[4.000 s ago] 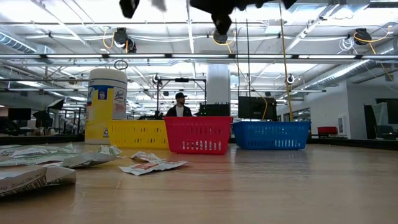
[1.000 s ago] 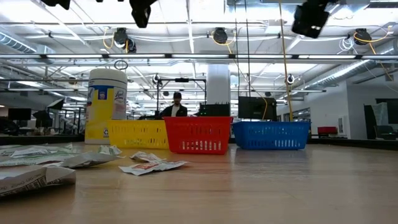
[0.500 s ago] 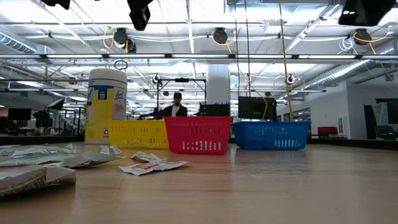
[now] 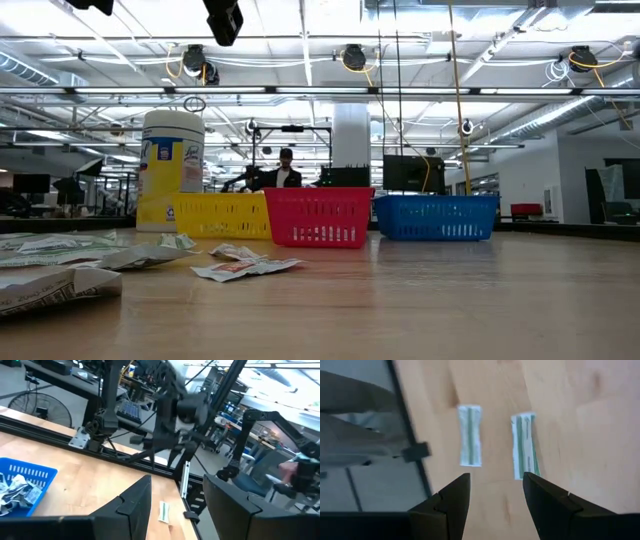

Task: Pick & Place First Aid Supplies
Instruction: Put the bandage pack into the yellow bin

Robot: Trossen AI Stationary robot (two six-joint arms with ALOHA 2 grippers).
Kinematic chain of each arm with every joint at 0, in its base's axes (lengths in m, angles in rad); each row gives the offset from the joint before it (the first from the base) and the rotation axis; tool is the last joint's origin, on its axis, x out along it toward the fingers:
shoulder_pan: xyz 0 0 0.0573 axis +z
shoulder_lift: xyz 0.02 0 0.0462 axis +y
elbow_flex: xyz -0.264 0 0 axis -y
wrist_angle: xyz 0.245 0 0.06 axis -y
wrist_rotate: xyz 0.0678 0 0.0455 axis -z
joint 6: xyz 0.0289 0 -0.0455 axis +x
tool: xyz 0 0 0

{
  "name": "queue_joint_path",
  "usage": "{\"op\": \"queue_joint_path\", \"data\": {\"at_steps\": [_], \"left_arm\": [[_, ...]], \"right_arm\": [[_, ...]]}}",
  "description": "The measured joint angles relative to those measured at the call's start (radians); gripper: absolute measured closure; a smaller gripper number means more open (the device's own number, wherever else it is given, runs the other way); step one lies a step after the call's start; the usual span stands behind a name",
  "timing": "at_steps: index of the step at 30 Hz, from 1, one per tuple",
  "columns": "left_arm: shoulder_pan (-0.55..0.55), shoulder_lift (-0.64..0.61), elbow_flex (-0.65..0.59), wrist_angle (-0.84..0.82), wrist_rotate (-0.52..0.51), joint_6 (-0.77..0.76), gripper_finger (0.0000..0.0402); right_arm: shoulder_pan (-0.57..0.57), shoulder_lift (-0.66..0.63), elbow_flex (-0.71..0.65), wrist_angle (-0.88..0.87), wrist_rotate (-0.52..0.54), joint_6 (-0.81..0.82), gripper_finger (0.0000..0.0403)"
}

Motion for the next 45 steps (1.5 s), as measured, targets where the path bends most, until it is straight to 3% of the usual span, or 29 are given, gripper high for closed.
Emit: {"op": "queue_joint_path", "data": {"at_steps": [8, 13, 18, 22, 29, 33, 38, 45], "left_arm": [[0.0, 0.0, 0.0, -0.001, 0.017, 0.004, 0.0217], [0.0, 0.0, 0.0, -0.002, 0.017, 0.003, 0.0218], [0.0, 0.0, 0.0, -0.003, 0.017, 0.003, 0.0218], [0.0, 0.0, 0.0, -0.004, 0.017, 0.003, 0.0218], [0.0, 0.0, 0.0, -0.007, 0.016, 0.004, 0.0218], [0.0, 0.0, 0.0, -0.007, 0.016, -0.013, 0.0218], [0.0, 0.0, 0.001, -0.006, 0.016, -0.02, 0.0218], [0.0, 0.0, 0.001, -0.002, 0.016, -0.023, 0.0218]], "right_arm": [[0.09, 0.171, -0.148, 0.174, 0.021, 0.087, 0.0222], [0.101, 0.297, -0.157, 0.174, 0.055, 0.063, 0.0222], [0.09, 0.336, -0.153, 0.179, 0.075, 0.06, 0.0223], [0.092, 0.336, -0.154, 0.172, 0.104, 0.061, 0.025], [0.089, 0.336, -0.155, 0.199, 0.126, 0.03, 0.039], [0.067, 0.32, -0.154, 0.211, 0.135, 0.008, 0.0399], [-0.001, 0.206, -0.144, 0.232, 0.285, -0.06, 0.0401], [-0.146, 0.054, -0.144, 0.374, 0.411, -0.268, 0.0402]]}}
